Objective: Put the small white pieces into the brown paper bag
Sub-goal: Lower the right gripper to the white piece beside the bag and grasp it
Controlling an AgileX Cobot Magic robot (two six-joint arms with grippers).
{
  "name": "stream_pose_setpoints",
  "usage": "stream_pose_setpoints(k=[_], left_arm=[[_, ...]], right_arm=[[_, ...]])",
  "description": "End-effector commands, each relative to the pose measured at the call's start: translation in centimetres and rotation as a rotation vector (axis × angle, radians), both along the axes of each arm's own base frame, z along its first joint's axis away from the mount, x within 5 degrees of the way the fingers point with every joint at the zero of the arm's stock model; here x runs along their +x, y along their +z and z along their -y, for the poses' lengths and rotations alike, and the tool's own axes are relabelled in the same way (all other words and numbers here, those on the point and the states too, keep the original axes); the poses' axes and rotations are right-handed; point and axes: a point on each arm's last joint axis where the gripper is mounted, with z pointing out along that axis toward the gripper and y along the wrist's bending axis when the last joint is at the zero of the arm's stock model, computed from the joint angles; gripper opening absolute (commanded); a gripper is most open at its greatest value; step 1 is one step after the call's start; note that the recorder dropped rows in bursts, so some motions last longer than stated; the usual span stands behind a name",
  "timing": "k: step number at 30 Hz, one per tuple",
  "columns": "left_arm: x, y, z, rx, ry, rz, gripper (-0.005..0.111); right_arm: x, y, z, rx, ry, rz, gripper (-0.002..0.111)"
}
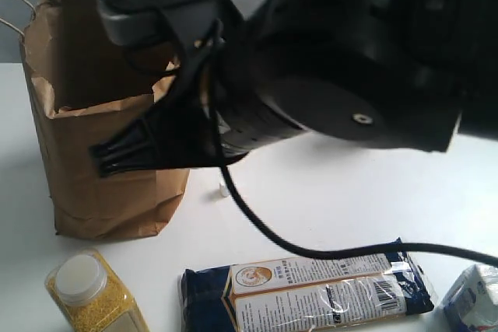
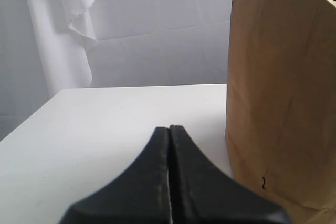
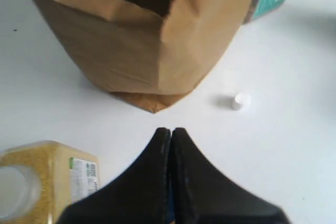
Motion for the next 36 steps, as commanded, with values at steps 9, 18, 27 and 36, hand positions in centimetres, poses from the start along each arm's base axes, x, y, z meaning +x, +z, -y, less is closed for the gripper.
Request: stream_pose_setpoints(k=[9,18,27,36], left_arm=[[0.0,-0.1,0.0,0.0,-0.008,0.003,0.0],[0.0,-0.1,0.0,0.0,-0.008,0.003,0.0],[0.0,-0.1,0.0,0.0,-0.008,0.003,0.0],[0.0,-0.1,0.0,0.0,-0.008,0.003,0.0]], right_arm=[[5.3,-9.1,1.9,0.108,-0.142,-0.188,0.006],[7.7,-14.4,1.0,0.065,-0.196,-0.243,0.055],[9.7,-17.4,-0.1,0.078,-0.217,-0.245,0.06],[12.4,-18.9,-1.8,-0.022,-0.229,-0.235,0.06]])
